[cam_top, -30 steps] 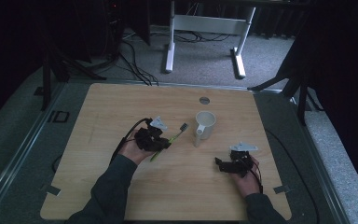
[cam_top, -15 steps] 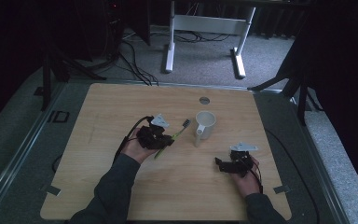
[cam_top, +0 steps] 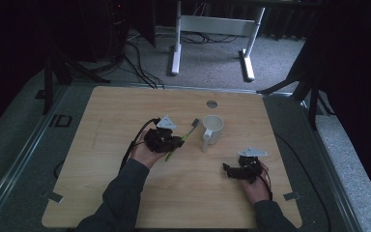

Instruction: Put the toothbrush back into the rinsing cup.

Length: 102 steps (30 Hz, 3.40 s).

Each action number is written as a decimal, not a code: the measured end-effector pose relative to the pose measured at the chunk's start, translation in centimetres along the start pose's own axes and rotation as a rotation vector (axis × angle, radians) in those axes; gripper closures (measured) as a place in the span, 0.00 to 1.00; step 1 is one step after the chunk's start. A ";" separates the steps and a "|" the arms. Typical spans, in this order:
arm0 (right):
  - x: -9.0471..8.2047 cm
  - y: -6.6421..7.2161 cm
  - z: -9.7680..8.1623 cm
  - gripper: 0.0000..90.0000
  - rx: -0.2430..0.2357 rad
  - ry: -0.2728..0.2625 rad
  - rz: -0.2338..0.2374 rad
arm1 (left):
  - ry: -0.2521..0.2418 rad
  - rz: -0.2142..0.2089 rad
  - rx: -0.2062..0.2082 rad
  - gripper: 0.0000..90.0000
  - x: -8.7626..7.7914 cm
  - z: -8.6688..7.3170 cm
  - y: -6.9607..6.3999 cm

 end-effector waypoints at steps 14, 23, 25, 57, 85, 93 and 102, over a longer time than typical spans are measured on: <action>0.0 0.0 0.0 0.18 0.000 0.000 0.000 | -0.106 0.027 0.009 0.89 -0.1 1.2 -0.2; 0.0 0.0 0.0 0.18 0.000 0.000 0.000 | -0.128 0.030 0.004 0.89 0.3 1.6 -0.2; 0.0 0.0 0.0 0.18 0.001 0.000 0.000 | -0.140 0.032 0.002 0.89 0.4 1.7 -0.3; 0.0 0.0 0.0 0.18 0.000 0.000 0.000 | -0.303 0.048 -0.007 0.89 1.2 3.3 -0.6; 0.0 0.0 0.0 0.18 0.002 0.000 0.000 | -0.397 0.070 -0.011 0.89 0.9 5.2 -0.4; 0.0 0.0 0.0 0.18 0.002 0.000 0.000 | -0.422 0.055 0.007 0.89 1.0 5.6 -0.6; 0.0 0.0 0.0 0.18 0.001 0.000 0.000 | -0.441 0.046 0.008 0.89 1.4 6.2 -0.8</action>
Point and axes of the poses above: each handheld gripper's, and its own axes: x roughly forward along the jaws, z roughly out of its top, y roughly to its left, the point moved 7 cm from there along x, roughly forward along the jaws, and after that the axes turned 11 degrees about -z, right-handed, at the moved point
